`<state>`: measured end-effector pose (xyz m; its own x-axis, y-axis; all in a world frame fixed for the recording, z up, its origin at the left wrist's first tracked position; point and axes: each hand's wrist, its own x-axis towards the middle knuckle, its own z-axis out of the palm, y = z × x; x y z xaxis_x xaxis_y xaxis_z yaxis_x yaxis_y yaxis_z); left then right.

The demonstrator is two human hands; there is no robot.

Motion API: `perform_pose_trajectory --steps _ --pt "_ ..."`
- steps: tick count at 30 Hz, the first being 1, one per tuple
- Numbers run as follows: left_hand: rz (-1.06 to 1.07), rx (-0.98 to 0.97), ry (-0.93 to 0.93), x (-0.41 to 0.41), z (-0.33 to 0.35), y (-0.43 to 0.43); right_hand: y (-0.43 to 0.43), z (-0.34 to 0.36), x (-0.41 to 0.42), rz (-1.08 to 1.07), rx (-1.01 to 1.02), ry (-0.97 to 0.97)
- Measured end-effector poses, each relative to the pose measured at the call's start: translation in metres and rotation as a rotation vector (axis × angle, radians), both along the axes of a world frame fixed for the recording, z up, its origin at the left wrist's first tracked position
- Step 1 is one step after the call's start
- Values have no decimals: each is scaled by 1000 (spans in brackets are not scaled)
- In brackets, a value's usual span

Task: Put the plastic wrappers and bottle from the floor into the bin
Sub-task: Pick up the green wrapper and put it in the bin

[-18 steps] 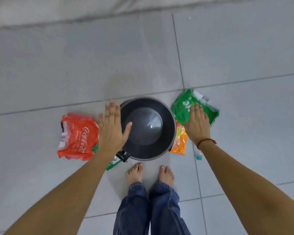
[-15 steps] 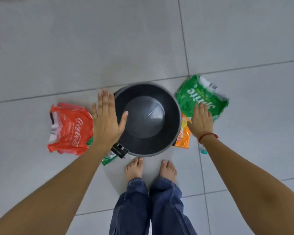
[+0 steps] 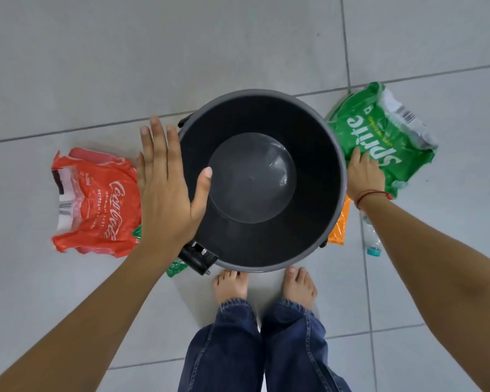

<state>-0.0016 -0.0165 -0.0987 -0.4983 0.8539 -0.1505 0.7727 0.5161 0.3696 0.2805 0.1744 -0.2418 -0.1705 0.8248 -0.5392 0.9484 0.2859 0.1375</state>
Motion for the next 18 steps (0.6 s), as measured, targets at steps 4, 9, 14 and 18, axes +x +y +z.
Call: perform_pose_trajectory --steps 4,9,14,18 --pt "-2 -13 7 0 2 1 1 10 -8 28 86 66" --pt "-15 -73 26 0 4 2 -13 100 -30 -160 181 313" --pt "-29 -112 27 0 9 2 -51 220 -57 -274 394 722" --pt "-16 -99 -10 -1 9 3 -113 258 -99 -66 365 800"
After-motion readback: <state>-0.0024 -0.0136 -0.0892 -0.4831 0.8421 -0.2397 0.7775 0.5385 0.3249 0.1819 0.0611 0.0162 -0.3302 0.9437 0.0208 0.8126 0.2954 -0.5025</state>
